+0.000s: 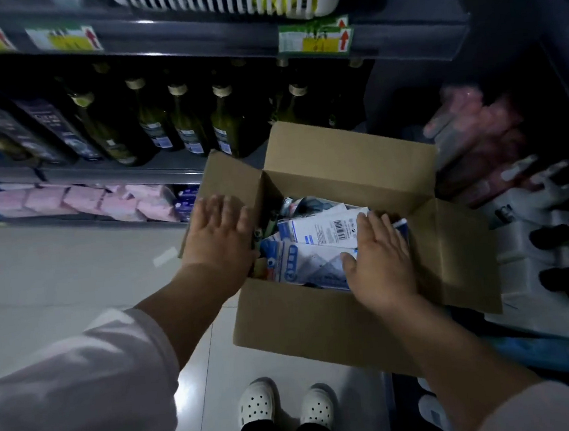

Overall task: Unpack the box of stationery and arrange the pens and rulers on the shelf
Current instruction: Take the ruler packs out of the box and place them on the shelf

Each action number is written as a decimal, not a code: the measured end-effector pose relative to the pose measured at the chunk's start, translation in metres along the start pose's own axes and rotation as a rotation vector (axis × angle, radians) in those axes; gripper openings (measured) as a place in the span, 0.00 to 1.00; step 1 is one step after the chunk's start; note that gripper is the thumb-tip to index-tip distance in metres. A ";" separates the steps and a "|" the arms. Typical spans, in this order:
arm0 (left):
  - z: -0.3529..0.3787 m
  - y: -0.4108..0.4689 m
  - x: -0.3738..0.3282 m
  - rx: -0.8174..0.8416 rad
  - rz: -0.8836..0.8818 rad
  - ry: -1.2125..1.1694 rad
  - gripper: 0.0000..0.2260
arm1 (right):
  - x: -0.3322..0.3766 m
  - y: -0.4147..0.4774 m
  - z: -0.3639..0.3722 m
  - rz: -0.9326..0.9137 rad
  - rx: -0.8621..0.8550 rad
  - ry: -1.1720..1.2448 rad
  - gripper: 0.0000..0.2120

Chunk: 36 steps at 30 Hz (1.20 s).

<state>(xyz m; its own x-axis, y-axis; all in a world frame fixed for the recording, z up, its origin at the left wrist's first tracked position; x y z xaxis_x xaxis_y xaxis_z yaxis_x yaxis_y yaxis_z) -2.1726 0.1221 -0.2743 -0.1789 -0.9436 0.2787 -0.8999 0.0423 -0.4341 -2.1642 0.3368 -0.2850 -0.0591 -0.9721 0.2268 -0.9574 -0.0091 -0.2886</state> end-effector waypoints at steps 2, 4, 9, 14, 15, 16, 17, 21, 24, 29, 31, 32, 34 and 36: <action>0.014 0.009 0.001 0.029 -0.021 -0.115 0.33 | 0.000 0.007 0.011 -0.008 0.028 -0.001 0.34; 0.029 0.019 0.000 0.044 -0.050 -0.260 0.34 | -0.001 0.013 0.020 -0.012 0.050 0.003 0.34; 0.044 0.032 -0.011 0.069 -0.073 -0.572 0.35 | -0.005 0.029 0.038 -0.011 0.096 0.026 0.34; 0.049 0.034 -0.016 0.095 -0.078 -0.793 0.38 | -0.009 0.042 0.049 0.003 0.120 0.041 0.34; 0.050 0.035 -0.015 0.092 -0.077 -0.825 0.38 | -0.010 0.044 0.051 0.004 0.126 0.045 0.34; 0.050 0.035 -0.015 0.087 -0.077 -0.855 0.38 | -0.010 0.046 0.052 0.006 0.135 0.050 0.34; 0.050 0.035 -0.015 0.078 -0.076 -0.879 0.38 | -0.011 0.048 0.054 0.009 0.146 0.052 0.34; 0.049 0.035 -0.016 0.070 -0.091 -0.834 0.39 | -0.015 0.051 0.055 -0.002 0.184 0.043 0.35; 0.035 0.037 -0.021 -0.094 -0.058 -0.479 0.38 | -0.020 0.053 0.050 -0.011 0.204 0.042 0.37; 0.005 0.053 -0.067 -0.236 0.243 -0.315 0.37 | -0.041 0.055 0.045 0.053 0.225 0.082 0.41; 0.011 0.067 -0.083 -0.120 0.299 -0.300 0.40 | -0.051 0.054 0.051 0.062 0.239 0.095 0.44; 0.016 0.074 -0.088 -0.066 0.306 -0.308 0.42 | -0.055 0.052 0.054 0.073 0.258 0.114 0.45; 0.023 0.083 -0.093 0.009 0.303 -0.348 0.45 | -0.061 0.048 0.061 0.088 0.284 0.120 0.46; 0.028 0.088 -0.095 0.057 0.283 -0.397 0.47 | -0.064 0.046 0.062 0.081 0.256 0.099 0.42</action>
<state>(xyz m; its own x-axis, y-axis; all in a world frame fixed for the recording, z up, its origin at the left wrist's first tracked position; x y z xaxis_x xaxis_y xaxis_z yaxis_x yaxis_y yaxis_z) -2.2235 0.2067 -0.3625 -0.2379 -0.9504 -0.2004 -0.8127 0.3077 -0.4948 -2.1875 0.3847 -0.3703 -0.1719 -0.9445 0.2798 -0.8468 -0.0035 -0.5319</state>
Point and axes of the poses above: each hand's wrist, its own y-axis towards the middle knuckle, its own z-axis out of the palm, x = y × z, the point moved 6 cm from there along y, towards the middle knuckle, and after that the axes turned 2 degrees about y, right-handed, at the moved point
